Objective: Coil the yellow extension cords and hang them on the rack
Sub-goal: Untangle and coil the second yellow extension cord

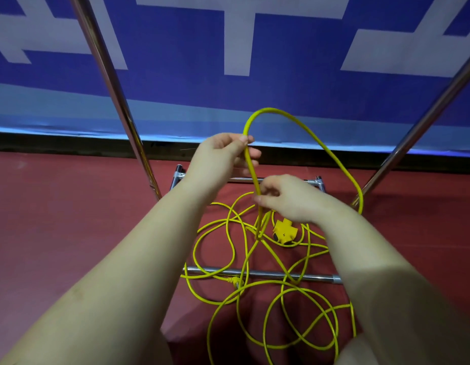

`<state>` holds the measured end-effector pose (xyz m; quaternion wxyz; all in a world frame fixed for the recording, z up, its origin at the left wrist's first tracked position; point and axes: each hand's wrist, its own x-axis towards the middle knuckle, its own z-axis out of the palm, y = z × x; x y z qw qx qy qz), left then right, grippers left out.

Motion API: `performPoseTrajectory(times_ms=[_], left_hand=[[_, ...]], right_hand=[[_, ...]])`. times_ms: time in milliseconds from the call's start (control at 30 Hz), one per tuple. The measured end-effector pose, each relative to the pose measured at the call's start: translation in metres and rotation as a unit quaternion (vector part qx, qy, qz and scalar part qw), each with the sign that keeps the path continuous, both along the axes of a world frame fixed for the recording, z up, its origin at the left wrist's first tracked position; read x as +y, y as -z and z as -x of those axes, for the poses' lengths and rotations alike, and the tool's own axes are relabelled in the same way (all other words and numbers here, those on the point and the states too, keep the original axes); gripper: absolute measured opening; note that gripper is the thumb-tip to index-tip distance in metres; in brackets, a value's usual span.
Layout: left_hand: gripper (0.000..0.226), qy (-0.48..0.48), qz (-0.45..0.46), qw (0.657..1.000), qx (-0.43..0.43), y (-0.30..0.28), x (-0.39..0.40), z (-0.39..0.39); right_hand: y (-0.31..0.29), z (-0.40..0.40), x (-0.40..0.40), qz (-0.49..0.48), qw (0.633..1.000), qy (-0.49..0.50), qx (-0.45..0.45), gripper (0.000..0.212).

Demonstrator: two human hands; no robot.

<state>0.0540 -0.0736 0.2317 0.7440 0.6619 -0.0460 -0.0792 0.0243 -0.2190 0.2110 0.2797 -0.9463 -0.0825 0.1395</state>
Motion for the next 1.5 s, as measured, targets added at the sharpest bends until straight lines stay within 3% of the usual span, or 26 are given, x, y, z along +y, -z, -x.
performPoseTrajectory(times_ms=[67,133,233,333,433,533,600,633,733,833,900,967,1067,1133,1200,1367,1433,1500], left_hand=[[0.016,-0.008,0.039,0.999,0.011,-0.002,0.004,-0.003],[0.014,0.019,0.030,0.999,0.033,0.001,0.006,-0.005],[0.024,0.120,-0.138,0.982,0.037,0.011,0.006,-0.002],[0.022,0.245,-0.290,0.925,0.002,0.022,0.004,0.004],[0.015,0.262,-0.355,0.896,-0.048,0.022,0.001,0.005],[0.021,0.217,-0.368,0.899,-0.099,0.021,0.000,0.005],[0.022,0.163,-0.335,0.922,-0.105,0.019,0.000,0.005],[0.023,0.135,-0.302,0.939,-0.097,0.018,0.000,0.006],[0.026,0.053,-0.186,0.980,-0.056,0.013,0.000,0.003],[0.025,0.002,-0.070,0.998,-0.003,0.006,0.001,0.001],[0.024,-0.007,-0.020,1.000,0.014,0.002,0.001,0.001],[0.020,-0.001,0.014,1.000,0.017,0.001,0.001,0.000],[0.013,0.055,0.026,0.998,0.023,0.005,0.003,-0.001],[0.019,0.121,-0.048,0.992,-0.009,0.010,0.005,0.001],[0.017,0.166,-0.147,0.973,-0.060,0.013,0.005,0.005],[0.012,0.058,-0.273,0.946,-0.163,0.016,0.006,-0.001],[0.016,-0.012,-0.241,0.958,-0.155,0.017,0.005,-0.003],[0.017,-0.060,-0.207,0.969,-0.120,0.015,0.004,-0.003]], right_hand=[[-0.003,-0.002,-0.001,-0.025,0.999,0.012,-0.036,0.017],[-0.007,-0.004,-0.002,-0.109,0.992,0.047,-0.034,0.018],[-0.020,-0.007,-0.006,-0.254,0.955,0.144,-0.052,0.018],[-0.034,-0.008,-0.012,-0.410,0.882,0.222,-0.067,0.021],[-0.038,-0.006,-0.014,-0.489,0.835,0.247,-0.063,0.020],[-0.037,-0.008,-0.017,-0.548,0.794,0.257,-0.048,0.017],[-0.035,-0.010,-0.020,-0.536,0.808,0.243,-0.038,0.011],[-0.032,-0.010,-0.021,-0.499,0.835,0.231,-0.029,0.012],[-0.018,-0.005,-0.018,-0.286,0.948,0.141,0.023,0.026],[-0.005,0.000,-0.009,-0.116,0.991,0.039,0.048,0.018],[-0.002,-0.002,-0.006,-0.083,0.996,0.026,0.002,0.017],[-0.004,-0.003,-0.004,-0.111,0.993,0.028,-0.040,0.011],[-0.015,-0.005,-0.002,-0.300,0.948,0.098,-0.041,0.012],[-0.024,-0.006,-0.005,-0.446,0.880,0.163,-0.011,0.019],[-0.030,-0.006,-0.008,-0.510,0.836,0.200,0.000,0.022],[-0.035,-0.007,-0.010,-0.590,0.778,0.216,0.022,0.016],[-0.034,-0.007,-0.010,-0.555,0.807,0.197,0.033,0.012],[-0.024,-0.004,-0.011,-0.405,0.899,0.163,0.032,0.021]])
